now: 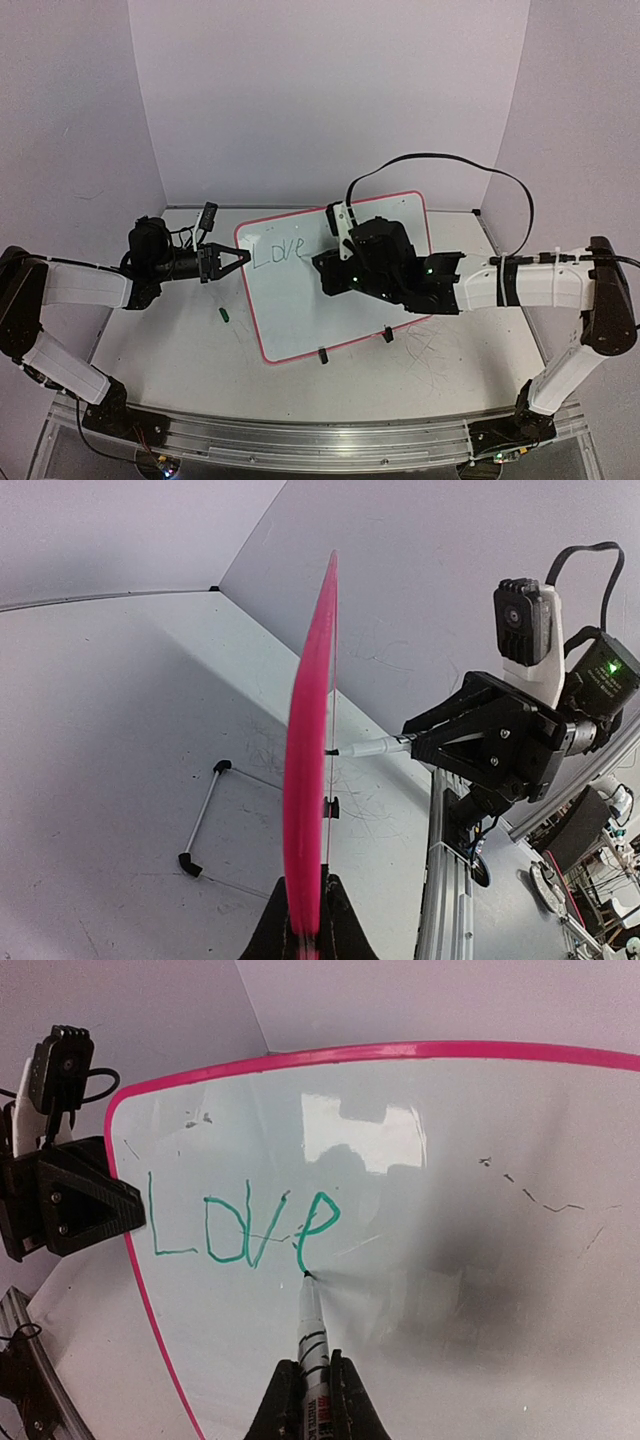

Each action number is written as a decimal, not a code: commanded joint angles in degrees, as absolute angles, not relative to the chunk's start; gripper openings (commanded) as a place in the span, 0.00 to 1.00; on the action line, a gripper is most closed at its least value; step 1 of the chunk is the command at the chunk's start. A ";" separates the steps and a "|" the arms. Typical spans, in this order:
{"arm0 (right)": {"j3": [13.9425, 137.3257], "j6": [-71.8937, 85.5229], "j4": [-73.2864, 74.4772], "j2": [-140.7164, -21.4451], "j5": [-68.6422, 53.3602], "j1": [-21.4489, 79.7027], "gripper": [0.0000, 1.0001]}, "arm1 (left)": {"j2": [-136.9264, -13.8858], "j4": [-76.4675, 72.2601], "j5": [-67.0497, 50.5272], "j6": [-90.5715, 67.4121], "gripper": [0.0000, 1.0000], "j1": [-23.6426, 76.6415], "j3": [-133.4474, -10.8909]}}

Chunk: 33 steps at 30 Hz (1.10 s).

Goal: Write a sentence on the whiteboard

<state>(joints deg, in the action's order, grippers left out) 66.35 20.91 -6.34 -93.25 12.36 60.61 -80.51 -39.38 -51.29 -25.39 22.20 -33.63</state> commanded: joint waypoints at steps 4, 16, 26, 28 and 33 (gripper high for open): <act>65.60 21.26 -4.66 -90.87 19.12 60.24 0.00 | -79.72 -39.21 -52.49 -21.27 0.00 22.94 -35.07; 60.21 15.90 -11.97 -77.31 8.68 60.18 0.00 | -79.78 -39.03 -51.68 -21.18 0.00 22.91 -34.70; 55.50 10.79 -10.20 -70.80 11.86 58.56 0.00 | -78.24 -38.39 -48.82 -23.06 0.32 22.93 -35.45; 56.03 9.60 -9.91 -70.77 11.72 58.60 0.00 | -77.17 -38.20 -47.88 -23.28 0.38 22.95 -35.16; 55.98 8.28 -9.85 -70.26 14.25 58.56 0.00 | -74.83 -37.46 -45.81 -24.26 0.48 22.93 -34.08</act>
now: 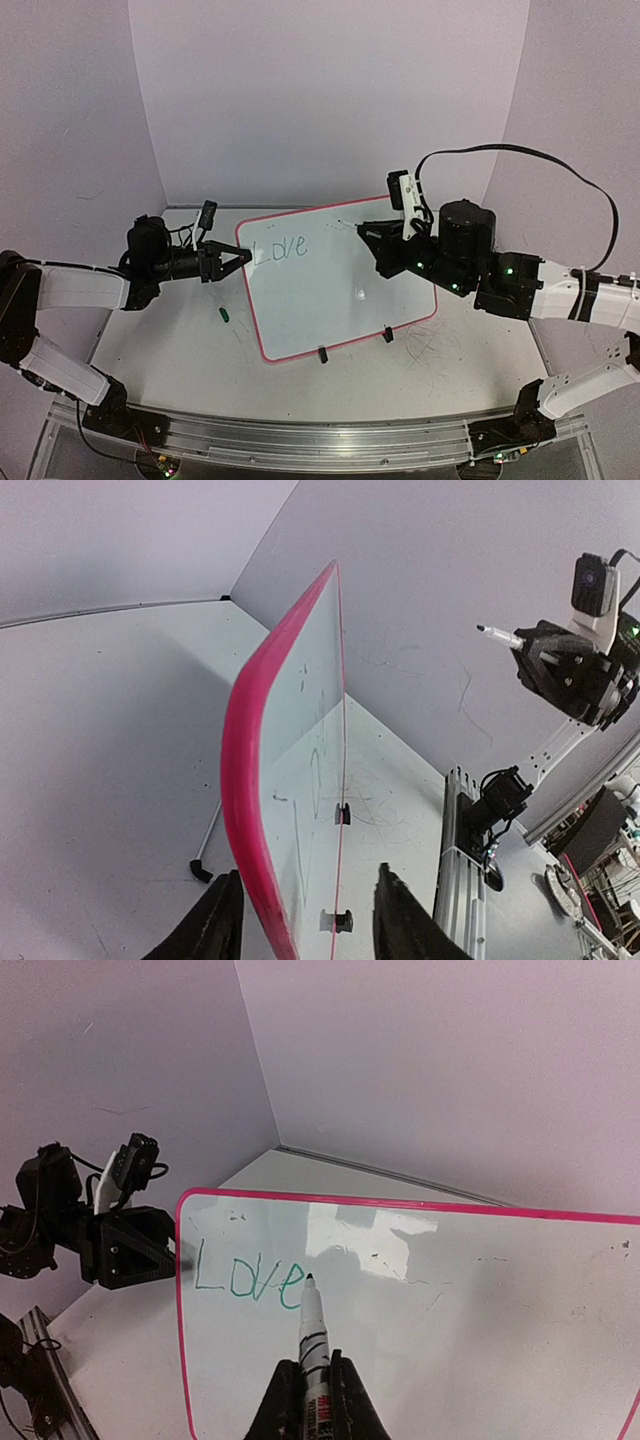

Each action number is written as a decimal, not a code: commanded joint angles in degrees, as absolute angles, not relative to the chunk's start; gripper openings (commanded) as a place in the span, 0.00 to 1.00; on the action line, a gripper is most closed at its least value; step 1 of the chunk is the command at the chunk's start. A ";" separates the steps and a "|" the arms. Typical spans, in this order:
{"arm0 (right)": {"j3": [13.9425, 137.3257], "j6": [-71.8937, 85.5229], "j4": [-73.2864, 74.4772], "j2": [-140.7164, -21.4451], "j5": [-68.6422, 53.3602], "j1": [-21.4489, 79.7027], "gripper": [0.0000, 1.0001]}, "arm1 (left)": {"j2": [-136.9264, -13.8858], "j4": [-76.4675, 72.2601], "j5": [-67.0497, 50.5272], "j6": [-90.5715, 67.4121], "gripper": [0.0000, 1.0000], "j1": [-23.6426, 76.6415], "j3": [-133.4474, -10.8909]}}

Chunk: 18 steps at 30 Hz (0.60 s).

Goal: Write a sentence on the whiteboard

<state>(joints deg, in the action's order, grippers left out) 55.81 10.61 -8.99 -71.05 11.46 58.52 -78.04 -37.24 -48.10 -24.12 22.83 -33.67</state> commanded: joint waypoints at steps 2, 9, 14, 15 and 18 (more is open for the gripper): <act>56.32 7.87 -9.84 -70.44 15.19 58.51 0.00 | -74.15 -37.12 -44.51 -24.76 0.52 22.94 -33.60; 57.90 6.25 -9.77 -72.31 15.43 58.29 0.00 | -71.72 -36.77 -39.33 -28.56 0.60 22.94 -32.24; 59.55 9.17 -5.97 -71.98 16.44 58.32 0.00 | -70.13 -36.71 -35.68 -32.16 0.81 22.95 -31.12; 59.29 10.24 -5.63 -71.29 16.95 58.35 0.00 | -69.96 -36.67 -34.93 -32.97 0.82 22.94 -30.96; 57.75 12.51 -5.62 -69.51 19.08 58.33 0.00 | -70.67 -36.48 -35.30 -35.01 0.85 22.94 -31.75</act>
